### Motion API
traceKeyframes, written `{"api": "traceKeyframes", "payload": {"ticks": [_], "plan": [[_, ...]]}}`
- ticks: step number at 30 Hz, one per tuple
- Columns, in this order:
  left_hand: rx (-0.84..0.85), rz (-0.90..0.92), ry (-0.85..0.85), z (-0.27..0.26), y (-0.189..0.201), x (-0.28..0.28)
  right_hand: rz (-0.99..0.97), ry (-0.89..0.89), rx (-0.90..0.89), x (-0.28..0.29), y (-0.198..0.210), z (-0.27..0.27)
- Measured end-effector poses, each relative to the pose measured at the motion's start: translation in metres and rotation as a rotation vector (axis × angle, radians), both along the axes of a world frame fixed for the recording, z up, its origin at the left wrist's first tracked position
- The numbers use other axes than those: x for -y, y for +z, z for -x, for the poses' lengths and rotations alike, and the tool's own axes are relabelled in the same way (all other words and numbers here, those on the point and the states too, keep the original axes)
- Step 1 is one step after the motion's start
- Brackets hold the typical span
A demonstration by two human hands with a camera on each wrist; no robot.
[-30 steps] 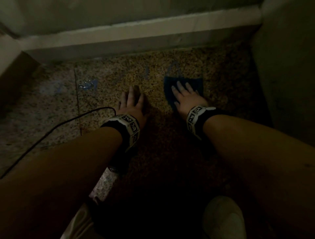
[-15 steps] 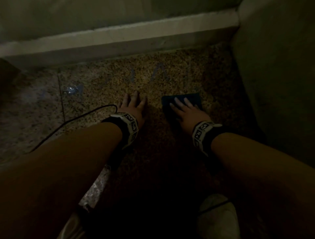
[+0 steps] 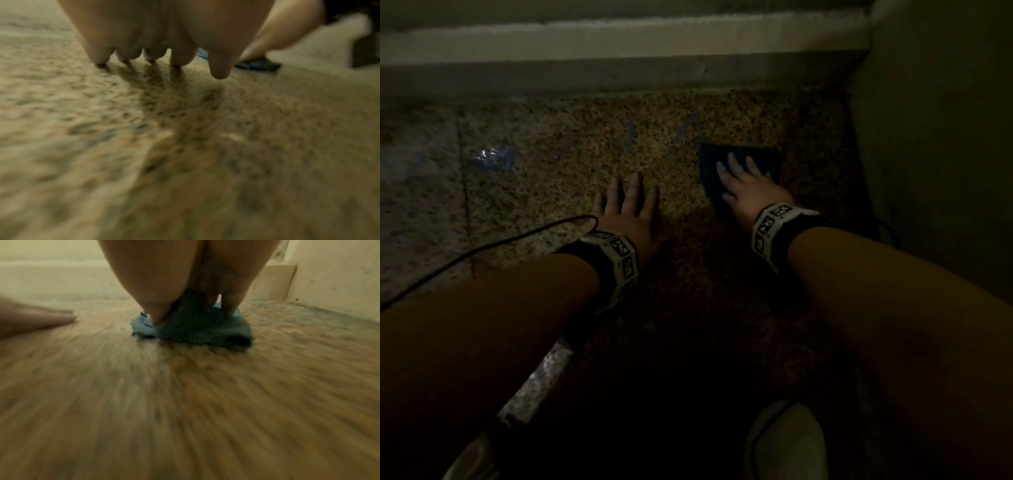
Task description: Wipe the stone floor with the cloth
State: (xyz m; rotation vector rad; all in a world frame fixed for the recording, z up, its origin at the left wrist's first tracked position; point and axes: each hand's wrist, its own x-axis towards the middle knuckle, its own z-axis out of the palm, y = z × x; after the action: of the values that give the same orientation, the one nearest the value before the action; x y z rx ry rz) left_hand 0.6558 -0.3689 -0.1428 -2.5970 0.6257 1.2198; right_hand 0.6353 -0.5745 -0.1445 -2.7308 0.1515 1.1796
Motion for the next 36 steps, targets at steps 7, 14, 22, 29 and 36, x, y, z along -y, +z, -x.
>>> {"api": "traceKeyframes", "payload": {"ticks": [7, 14, 22, 29, 36], "plan": [[0.027, 0.06, -0.016, -0.004, 0.002, 0.016, 0.058, 0.08, -0.074, 0.011, 0.001, 0.063], [0.048, 0.039, -0.22, -0.005, -0.002, 0.033, 0.033, 0.11, -0.048, 0.024, 0.001, 0.061], [0.003, 0.011, -0.236, -0.012, -0.002, 0.034, -0.035, -0.143, -0.066, 0.034, 0.006, -0.003], [0.007, -0.029, -0.224, -0.008, 0.001, 0.037, -0.029, -0.043, -0.079, 0.039, 0.004, 0.003], [0.063, 0.052, -0.175, 0.0, 0.0, 0.048, 0.039, 0.037, -0.111, 0.049, 0.005, 0.071]]}}
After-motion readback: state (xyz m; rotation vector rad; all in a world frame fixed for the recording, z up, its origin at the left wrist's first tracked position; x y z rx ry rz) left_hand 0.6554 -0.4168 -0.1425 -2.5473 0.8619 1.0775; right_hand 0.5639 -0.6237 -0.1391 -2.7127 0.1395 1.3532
